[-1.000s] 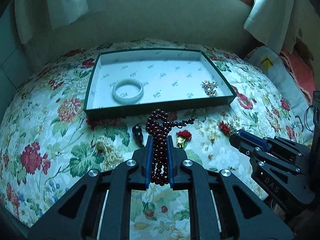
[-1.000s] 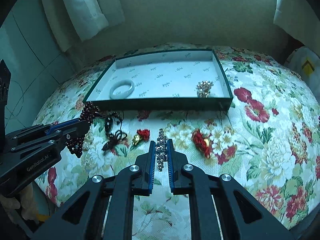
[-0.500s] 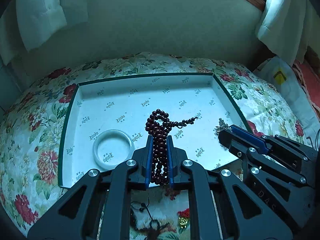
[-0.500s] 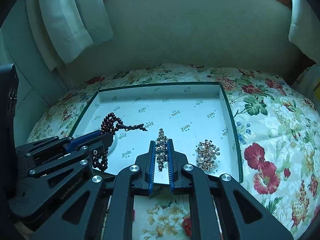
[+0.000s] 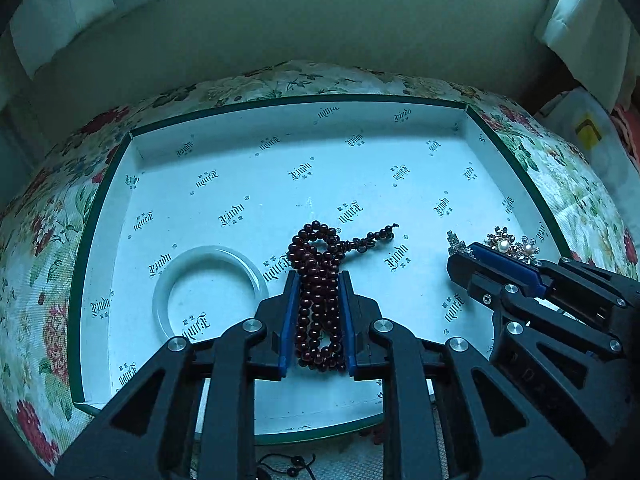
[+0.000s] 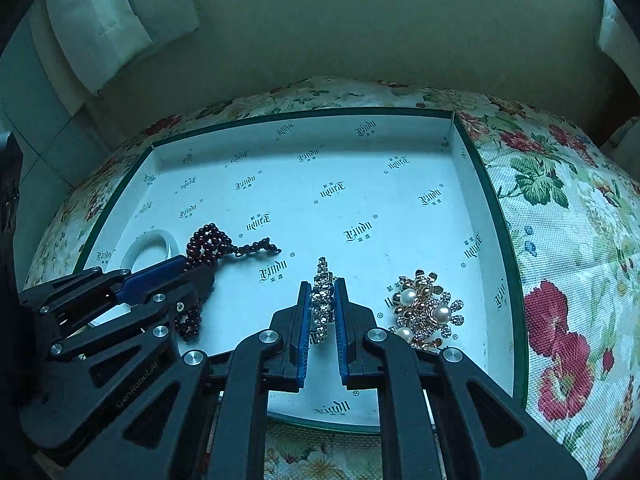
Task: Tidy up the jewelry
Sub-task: 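Carry the pin and bead necklace into the box and open both tools, then withdraw both tools from the box toward the remaining jewelry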
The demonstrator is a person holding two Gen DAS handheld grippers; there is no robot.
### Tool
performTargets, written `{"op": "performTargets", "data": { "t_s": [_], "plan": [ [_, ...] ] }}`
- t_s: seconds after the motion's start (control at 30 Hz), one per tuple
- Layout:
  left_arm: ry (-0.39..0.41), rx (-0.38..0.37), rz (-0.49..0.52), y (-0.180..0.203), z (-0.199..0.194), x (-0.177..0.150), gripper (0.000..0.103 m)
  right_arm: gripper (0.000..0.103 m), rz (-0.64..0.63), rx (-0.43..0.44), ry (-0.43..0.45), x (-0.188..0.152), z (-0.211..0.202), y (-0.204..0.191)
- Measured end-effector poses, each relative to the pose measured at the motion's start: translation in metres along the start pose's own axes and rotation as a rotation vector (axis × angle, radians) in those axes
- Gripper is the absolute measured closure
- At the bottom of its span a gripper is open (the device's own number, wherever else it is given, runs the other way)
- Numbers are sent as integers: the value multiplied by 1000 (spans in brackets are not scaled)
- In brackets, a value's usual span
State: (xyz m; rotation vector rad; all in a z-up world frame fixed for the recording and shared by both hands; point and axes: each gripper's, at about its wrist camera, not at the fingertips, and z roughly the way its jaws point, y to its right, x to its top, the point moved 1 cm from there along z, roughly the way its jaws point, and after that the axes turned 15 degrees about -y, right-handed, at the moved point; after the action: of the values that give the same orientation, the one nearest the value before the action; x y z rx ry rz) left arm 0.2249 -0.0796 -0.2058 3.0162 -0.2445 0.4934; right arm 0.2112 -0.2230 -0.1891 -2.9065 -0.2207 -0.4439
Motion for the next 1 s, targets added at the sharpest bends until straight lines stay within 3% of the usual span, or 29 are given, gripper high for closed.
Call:
{"op": "performTargets", "data": {
  "t_s": [0.13, 0.2, 0.27, 0.43, 0.5, 0.6, 1.0],
  "plan": [
    [2, 2, 1, 0, 2, -1, 73, 90, 15, 2, -9, 1, 4, 4],
    [2, 1, 5, 1, 2, -1, 56, 89, 16, 5, -9, 1, 4, 4],
    [1, -2, -1, 0, 2, -2, 50, 89, 12, 3, -10, 2, 3, 4],
    [6, -12, -14, -2, -4, -4, 48, 78, 24, 0, 3, 2, -1, 8],
    [11, -20, -19, -4, -8, -3, 42, 74, 33, 1, 16, 2, -6, 10],
    [31, -31, -29, -6, -19, -4, 36, 73, 37, 12, 42, 1, -19, 10],
    [50, -55, -71, -22, -58, -35, 36, 73, 41, 10, 94, -27, -71, 10]
  ]
}}
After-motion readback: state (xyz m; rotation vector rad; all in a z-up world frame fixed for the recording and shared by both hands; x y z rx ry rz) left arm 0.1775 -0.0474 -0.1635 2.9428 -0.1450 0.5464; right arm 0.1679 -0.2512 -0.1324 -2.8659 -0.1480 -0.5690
